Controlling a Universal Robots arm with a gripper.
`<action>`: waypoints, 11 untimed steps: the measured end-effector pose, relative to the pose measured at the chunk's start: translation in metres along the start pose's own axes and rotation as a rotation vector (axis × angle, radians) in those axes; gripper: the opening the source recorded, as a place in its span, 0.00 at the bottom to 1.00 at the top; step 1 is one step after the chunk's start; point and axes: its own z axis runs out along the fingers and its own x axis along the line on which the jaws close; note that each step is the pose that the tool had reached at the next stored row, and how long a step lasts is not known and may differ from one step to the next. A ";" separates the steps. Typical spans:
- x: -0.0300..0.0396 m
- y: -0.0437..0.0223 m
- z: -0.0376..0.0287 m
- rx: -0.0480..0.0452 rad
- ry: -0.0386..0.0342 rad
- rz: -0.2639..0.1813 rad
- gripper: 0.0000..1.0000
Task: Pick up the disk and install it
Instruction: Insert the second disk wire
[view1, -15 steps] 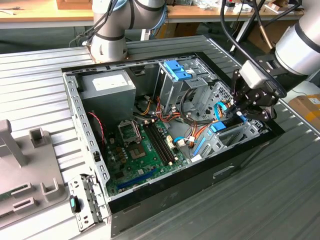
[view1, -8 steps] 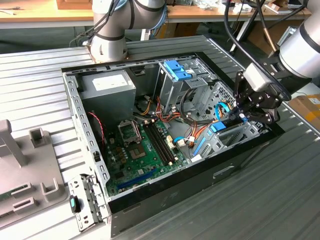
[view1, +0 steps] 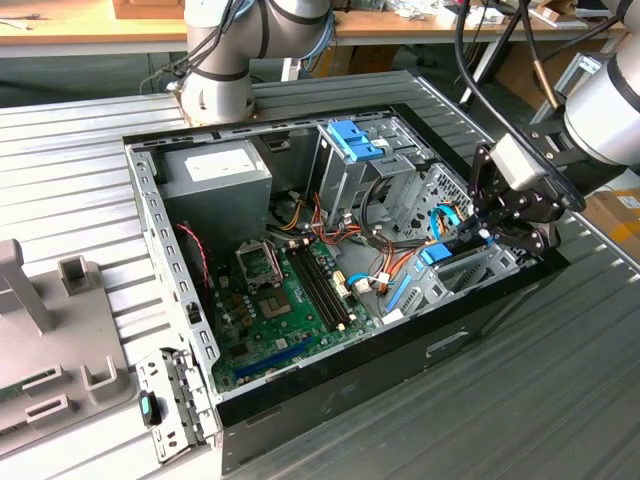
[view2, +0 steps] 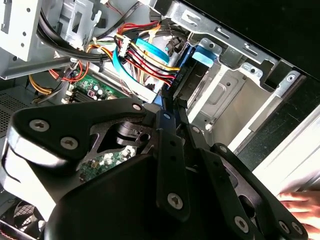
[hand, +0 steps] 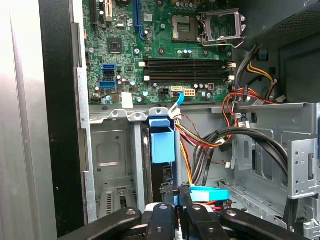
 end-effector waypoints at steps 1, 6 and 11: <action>0.0001 0.0000 0.0004 0.0000 -0.0002 0.000 0.16; 0.0008 0.0000 0.0036 0.0000 -0.0004 0.000 0.16; 0.0012 0.0000 0.0052 0.0000 -0.0002 0.000 0.16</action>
